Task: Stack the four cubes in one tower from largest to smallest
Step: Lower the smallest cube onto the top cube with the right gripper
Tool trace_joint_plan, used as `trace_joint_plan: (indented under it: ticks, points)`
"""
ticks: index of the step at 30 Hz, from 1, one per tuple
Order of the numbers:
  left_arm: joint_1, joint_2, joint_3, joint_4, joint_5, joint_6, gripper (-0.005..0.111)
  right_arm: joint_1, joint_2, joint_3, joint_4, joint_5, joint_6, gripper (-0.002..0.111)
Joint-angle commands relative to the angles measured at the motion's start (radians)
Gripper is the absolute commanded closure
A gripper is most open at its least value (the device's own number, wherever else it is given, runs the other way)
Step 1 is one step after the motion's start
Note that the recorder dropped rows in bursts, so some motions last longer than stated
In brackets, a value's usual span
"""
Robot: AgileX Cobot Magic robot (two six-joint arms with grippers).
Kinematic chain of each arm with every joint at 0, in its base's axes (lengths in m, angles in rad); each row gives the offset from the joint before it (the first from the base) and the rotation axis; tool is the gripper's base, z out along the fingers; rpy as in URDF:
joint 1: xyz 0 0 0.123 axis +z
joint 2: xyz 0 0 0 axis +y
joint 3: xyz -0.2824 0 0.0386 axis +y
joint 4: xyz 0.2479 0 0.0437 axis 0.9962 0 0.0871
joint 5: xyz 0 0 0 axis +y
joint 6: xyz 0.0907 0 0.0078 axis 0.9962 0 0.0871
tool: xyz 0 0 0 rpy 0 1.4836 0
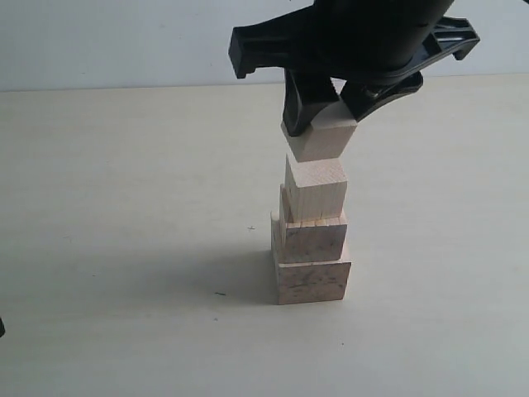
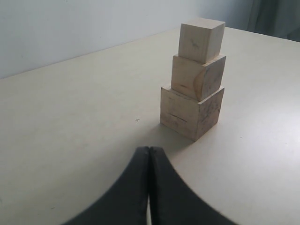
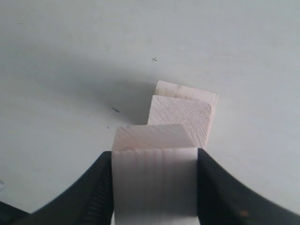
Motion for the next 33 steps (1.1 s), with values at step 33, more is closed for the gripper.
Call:
trace_joint_plan:
  ticks: [33]
  points:
    - [0.001, -0.007, 0.003, 0.001, -0.001, 0.0, 0.107, 0.003, 0.091, 0.008, -0.078, -0.007, -0.015, 0.108]
